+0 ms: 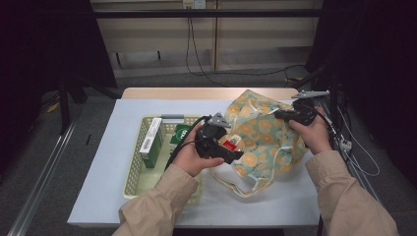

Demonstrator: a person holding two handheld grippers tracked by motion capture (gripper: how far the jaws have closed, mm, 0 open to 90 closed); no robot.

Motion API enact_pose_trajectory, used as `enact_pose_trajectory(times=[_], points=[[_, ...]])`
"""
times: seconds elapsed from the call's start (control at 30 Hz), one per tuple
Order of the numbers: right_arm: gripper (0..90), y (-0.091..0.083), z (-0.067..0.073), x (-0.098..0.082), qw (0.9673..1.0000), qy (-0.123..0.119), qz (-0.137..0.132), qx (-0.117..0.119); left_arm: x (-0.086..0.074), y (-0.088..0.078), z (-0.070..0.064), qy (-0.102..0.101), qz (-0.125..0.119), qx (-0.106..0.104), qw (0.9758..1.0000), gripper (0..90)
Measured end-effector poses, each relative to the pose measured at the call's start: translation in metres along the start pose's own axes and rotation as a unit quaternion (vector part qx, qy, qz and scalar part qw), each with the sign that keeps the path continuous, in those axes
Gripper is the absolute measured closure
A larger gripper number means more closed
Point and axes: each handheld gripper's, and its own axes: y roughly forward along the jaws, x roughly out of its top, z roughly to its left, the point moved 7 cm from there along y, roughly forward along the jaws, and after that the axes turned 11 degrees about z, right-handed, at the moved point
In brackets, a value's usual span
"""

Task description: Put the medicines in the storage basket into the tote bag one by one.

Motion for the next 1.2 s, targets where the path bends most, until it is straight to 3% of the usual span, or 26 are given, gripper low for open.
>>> enact_pose_trajectory(times=[0.5, 0.87, 1.2], points=[[90.0, -0.001, 0.001, -0.002, 1.0, -0.003, 0.0, 0.007, 0.023, 0.035, -0.006, 0.006, 0.002, 0.013, 0.9999, 20.5], [90.0, -0.007, 0.001, -0.004, 0.9999, 0.0, -0.005, 0.011, 0.034, 0.057, -0.007, -0.001, -0.001, 0.026, 0.9997, 20.5], [90.0, -0.009, 0.001, -0.006, 0.9999, 0.001, -0.009, 0.014, 0.044, 0.073, 0.0, -0.014, -0.001, 0.038, 0.9992, 20.5]])
